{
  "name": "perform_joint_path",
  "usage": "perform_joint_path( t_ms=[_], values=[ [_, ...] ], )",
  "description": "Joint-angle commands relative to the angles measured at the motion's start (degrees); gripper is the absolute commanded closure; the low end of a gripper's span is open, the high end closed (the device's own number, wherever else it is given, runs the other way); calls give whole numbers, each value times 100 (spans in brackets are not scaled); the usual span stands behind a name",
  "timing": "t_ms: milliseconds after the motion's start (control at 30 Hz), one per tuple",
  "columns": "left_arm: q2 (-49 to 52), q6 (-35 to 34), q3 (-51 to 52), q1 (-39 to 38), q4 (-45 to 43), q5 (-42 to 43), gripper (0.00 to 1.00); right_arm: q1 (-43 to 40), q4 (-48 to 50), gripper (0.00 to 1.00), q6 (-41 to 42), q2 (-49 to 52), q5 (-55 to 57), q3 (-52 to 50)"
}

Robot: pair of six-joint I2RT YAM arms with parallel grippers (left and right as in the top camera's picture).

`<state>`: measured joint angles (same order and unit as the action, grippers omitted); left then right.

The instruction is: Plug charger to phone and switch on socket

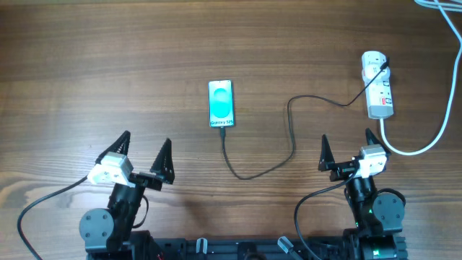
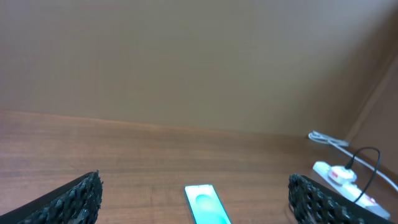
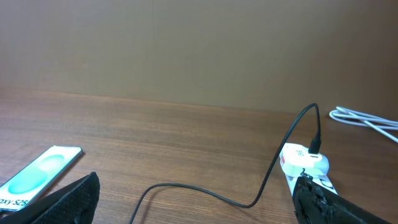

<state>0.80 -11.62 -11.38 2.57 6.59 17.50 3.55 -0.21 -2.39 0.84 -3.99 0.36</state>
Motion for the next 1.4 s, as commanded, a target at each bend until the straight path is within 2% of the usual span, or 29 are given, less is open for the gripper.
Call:
perform_joint_path(
  t_ms=[0,233,433,667,867,1000,1200,1367],
  values=[
    [-63,-223,256,72,-437,17,0,-24,15,0,101,-63,39,0],
    [-63,-275,704,72,-1316,-90,0,-24,15,0,101,-63,37,0],
    [-63,-732,1108,72,-1803,-562,0,-24,15,0,98,-63,39,0],
    [-63,-662,1106,79,-1668,-824,0,-24,15,0,101,-63,37,0],
    [-63,-439,1106,79,-894,-863,0,-24,15,1,101,-63,39,0],
    [-63,-28,1106,76,-308,-868,0,-24,15,0,98,-63,37,0],
    [-63,671,1106,76,-280,-905,0,-24,15,0,101,-63,37,0],
    [-63,848,1106,76,-262,-1034,0,-24,15,0,101,-63,37,0]
  ],
)
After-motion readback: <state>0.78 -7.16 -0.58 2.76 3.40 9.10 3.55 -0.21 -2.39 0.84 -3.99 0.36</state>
